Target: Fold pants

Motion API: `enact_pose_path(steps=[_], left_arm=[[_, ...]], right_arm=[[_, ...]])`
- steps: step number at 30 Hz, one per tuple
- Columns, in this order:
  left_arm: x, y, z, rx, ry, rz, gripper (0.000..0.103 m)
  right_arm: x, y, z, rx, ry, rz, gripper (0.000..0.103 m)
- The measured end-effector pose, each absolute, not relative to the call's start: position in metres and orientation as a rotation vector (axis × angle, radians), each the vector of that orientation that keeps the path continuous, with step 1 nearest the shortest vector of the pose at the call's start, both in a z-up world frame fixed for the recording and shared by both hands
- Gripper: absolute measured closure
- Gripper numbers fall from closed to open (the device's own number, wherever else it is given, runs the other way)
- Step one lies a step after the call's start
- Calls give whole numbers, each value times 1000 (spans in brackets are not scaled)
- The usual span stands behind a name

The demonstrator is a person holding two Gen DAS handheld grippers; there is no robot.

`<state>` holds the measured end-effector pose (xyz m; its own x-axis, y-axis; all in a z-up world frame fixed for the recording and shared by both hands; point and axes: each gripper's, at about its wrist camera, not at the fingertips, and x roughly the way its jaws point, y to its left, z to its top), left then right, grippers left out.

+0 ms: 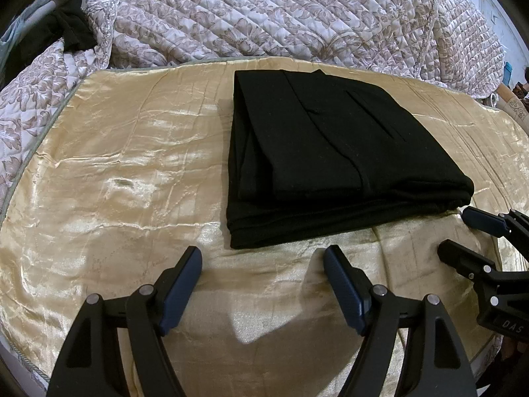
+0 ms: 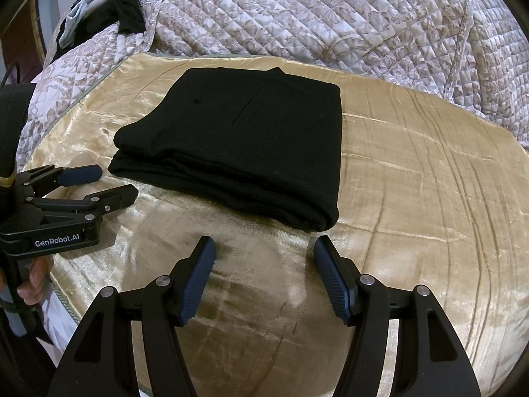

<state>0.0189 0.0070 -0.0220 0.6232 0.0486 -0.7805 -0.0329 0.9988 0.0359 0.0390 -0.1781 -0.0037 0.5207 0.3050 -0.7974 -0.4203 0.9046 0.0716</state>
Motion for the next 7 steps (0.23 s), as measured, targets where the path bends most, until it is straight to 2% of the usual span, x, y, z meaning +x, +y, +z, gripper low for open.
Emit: enact_pose_path(steps=[7], left_arm=[[20, 9, -22, 20, 896, 45, 24]], right_arm=[[40, -177, -4, -145, 915, 439, 37]])
